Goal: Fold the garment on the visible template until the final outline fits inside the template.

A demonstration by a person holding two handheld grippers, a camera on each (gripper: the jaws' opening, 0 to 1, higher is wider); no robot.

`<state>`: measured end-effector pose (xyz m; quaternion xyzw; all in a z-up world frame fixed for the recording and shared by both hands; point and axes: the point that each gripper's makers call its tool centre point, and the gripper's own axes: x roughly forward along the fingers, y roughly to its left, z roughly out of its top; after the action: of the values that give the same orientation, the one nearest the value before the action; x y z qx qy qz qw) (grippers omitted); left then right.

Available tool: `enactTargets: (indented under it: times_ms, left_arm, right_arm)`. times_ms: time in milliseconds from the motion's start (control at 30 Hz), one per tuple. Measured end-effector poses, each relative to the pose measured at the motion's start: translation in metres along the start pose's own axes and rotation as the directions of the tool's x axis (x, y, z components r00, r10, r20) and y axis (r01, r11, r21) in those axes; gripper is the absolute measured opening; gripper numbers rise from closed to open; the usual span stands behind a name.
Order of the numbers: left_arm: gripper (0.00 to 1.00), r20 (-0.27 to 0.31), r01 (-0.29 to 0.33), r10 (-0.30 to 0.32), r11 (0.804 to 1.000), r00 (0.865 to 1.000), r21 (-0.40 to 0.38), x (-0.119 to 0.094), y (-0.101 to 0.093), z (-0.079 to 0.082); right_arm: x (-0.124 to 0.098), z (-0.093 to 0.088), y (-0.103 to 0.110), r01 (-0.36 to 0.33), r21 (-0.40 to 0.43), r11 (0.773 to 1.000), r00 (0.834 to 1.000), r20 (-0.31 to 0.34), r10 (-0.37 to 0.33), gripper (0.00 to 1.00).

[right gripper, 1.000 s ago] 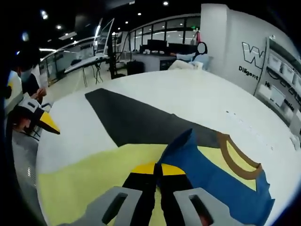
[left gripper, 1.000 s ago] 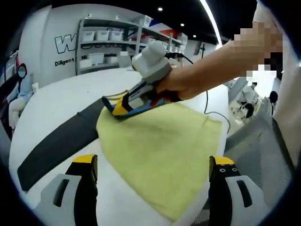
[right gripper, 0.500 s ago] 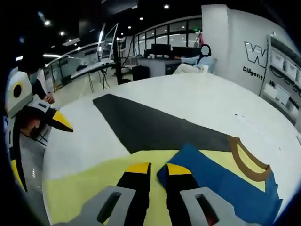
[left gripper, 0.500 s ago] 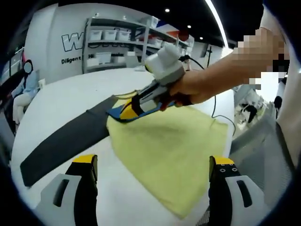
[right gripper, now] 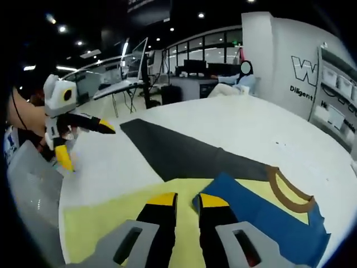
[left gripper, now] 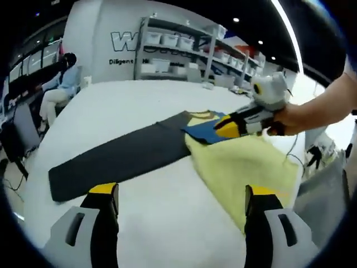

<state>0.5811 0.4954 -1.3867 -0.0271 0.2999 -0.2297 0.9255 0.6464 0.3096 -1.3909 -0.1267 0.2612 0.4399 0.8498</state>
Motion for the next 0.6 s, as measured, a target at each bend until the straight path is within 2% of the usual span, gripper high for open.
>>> enactTargets:
  times_ms: [167,300,467,600]
  left_arm:
    - [0.86,-0.002,-0.156,0.156,0.981,0.988,-0.115,-0.012,0.066,-0.003]
    - [0.83,-0.005,-0.212,0.216,0.955,0.976,-0.206,-0.019,0.097,-0.010]
    - [0.82,-0.015,-0.238,0.241,0.941,0.970,-0.242,-0.021,0.111,-0.016]
    - [0.79,-0.031,-0.254,0.257,0.915,0.966,-0.312,-0.020,0.118,-0.025]
  right_arm:
    - [-0.015,-0.004,-0.001,0.010,-0.018,1.000,1.000,0.004,-0.010,0.07]
    - [-0.025,-0.008,-0.003,0.014,-0.023,1.000,1.000,0.005,-0.014,0.08]
    - [-0.035,-0.009,-0.006,0.027,-0.026,0.999,0.999,0.021,-0.026,0.12]
    - [-0.042,-0.008,-0.007,0.030,-0.033,0.999,0.999,0.026,-0.029,0.20]
